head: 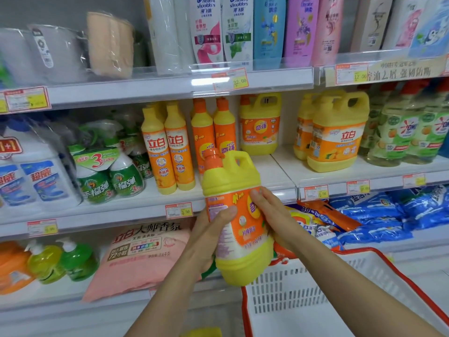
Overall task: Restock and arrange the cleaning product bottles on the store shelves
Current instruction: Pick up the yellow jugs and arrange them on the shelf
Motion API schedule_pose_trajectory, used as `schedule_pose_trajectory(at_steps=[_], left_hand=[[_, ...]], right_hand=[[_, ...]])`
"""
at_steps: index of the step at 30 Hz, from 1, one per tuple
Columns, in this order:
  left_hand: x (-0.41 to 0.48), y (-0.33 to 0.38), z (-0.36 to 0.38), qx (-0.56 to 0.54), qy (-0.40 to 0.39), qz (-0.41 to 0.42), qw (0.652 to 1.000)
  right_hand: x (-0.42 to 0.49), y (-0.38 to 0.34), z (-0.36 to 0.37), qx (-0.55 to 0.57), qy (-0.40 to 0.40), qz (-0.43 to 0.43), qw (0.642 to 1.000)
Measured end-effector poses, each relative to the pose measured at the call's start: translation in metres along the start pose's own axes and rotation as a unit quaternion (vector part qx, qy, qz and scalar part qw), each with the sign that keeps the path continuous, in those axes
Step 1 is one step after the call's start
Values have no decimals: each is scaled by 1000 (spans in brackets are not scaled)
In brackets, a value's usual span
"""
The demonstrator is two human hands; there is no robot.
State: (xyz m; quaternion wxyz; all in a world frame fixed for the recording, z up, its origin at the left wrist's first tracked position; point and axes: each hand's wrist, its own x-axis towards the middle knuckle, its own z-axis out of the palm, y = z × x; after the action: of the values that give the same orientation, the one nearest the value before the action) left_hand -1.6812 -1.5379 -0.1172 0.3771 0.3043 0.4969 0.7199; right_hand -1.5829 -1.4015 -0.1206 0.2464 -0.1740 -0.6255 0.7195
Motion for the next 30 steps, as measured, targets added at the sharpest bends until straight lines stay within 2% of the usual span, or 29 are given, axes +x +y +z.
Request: schedule_pose_trajectory(at_steps=[3,6,12,14,16,18,20,23,27,30], left_hand=[[2,9,-8,99,15,24,995],[5,18,-23,148,89,70,982],[-6,15,-59,170,135,95,972],[-13,11,-75,184,130,98,969],[-19,1,-92,193,128,92,969],[-25,-11,-110,197,124,83,969],[-29,-25,-128,205,112,67,970],[-35,-47,-153,219,91,40,971],[-39,-78,-191,301,86,12,950],[-45,-98,-212,296,92,-40,950]], right_hand=[[1,3,-3,19,36,-28,999],[0,2,7,-28,69,-75,994],[-3,3,33,-103,-19,-91,990],[-1,-7,40,-130,-16,-130,983],[6,-14,49,-209,-11,-165,964],[17,-10,58,-304,-24,-157,939],[29,3,65,-336,-57,-134,930],[36,37,72,-329,-90,-90,936],[27,95,84,-290,-65,-62,953],[22,136,95,-279,-44,-14,959]])
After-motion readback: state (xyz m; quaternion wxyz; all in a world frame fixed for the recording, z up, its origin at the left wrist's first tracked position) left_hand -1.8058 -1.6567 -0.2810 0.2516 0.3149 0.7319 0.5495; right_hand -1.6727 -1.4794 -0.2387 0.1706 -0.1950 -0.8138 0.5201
